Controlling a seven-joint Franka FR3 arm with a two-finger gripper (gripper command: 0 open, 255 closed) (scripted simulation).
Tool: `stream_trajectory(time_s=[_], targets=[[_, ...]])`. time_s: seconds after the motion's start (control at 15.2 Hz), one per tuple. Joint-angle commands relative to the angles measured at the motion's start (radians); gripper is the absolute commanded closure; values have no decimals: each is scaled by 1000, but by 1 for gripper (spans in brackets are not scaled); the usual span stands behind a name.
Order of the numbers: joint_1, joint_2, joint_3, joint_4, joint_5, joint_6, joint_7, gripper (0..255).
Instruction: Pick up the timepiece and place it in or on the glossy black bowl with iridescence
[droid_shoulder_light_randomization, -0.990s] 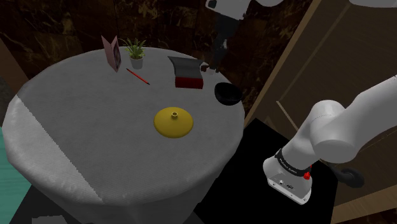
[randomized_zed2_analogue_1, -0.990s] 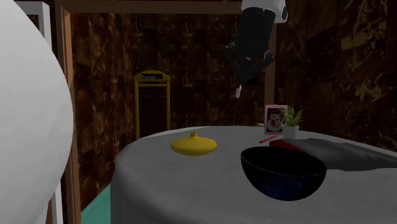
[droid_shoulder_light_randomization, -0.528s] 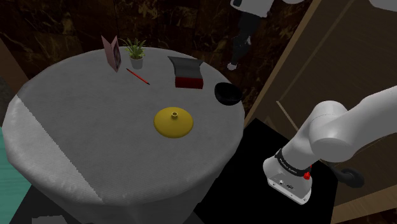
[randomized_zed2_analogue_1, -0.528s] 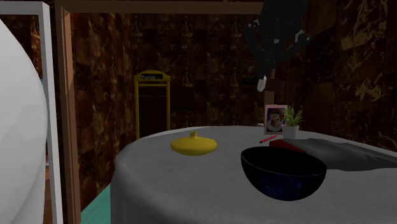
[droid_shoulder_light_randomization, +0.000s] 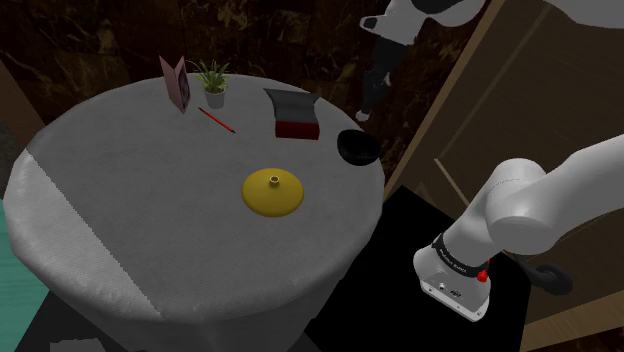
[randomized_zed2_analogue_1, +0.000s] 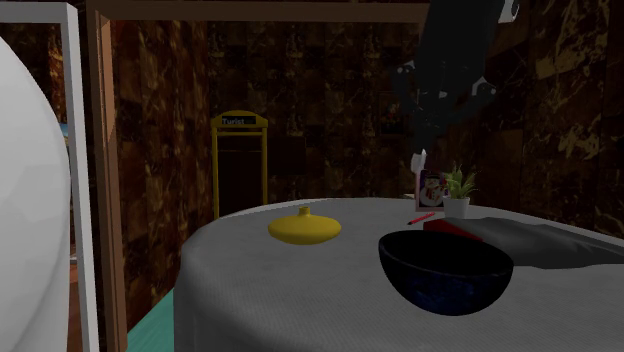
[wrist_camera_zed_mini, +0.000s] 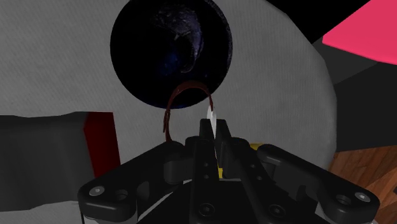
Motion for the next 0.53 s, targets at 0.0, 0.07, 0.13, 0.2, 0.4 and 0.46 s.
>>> stream_trajectory(time_s=[0.0, 0.07, 0.13, 0.2, 0.4, 0.46], targets=[[-1, 2, -2, -23, 1, 25, -6, 255], [-1, 4, -2, -35, 1, 38, -9, 255], [-1, 6, -3, -46, 2, 52, -12, 255], [-1, 9, -4, -58, 3, 65, -15, 255], [0, 18, -7, -90, 5, 106, -25, 255], [0, 22, -8, -101, 6, 120, -29, 255]])
